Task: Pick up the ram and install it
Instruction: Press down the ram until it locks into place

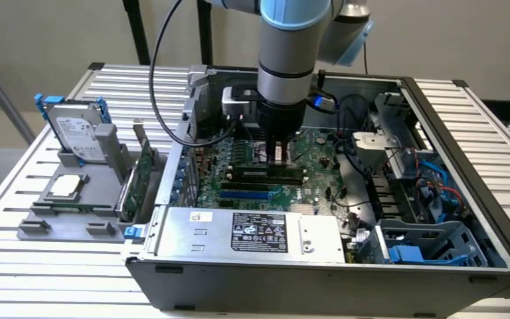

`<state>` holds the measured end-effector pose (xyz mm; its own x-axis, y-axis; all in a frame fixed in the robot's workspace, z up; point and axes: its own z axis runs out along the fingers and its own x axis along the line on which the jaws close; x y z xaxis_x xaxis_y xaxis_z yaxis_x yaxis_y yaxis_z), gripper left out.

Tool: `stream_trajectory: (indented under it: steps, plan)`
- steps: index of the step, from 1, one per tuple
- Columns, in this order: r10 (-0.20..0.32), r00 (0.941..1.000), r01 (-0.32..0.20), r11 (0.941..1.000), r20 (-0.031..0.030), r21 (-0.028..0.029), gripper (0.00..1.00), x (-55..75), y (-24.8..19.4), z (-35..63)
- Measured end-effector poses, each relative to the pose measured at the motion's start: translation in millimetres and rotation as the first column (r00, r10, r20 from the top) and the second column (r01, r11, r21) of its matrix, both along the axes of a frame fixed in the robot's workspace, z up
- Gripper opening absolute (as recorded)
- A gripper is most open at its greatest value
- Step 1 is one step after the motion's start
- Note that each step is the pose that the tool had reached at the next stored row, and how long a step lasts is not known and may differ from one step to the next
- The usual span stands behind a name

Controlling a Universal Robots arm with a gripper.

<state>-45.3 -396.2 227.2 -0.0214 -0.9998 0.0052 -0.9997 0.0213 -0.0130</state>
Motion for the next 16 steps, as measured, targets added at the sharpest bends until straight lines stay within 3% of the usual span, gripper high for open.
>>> stream_trajectory:
  steps: [16]
  plan:
    - [0.0,1.0,0.0,0.9999,-0.0001,-0.0132,0.0,0.0,2.0,-5.1]
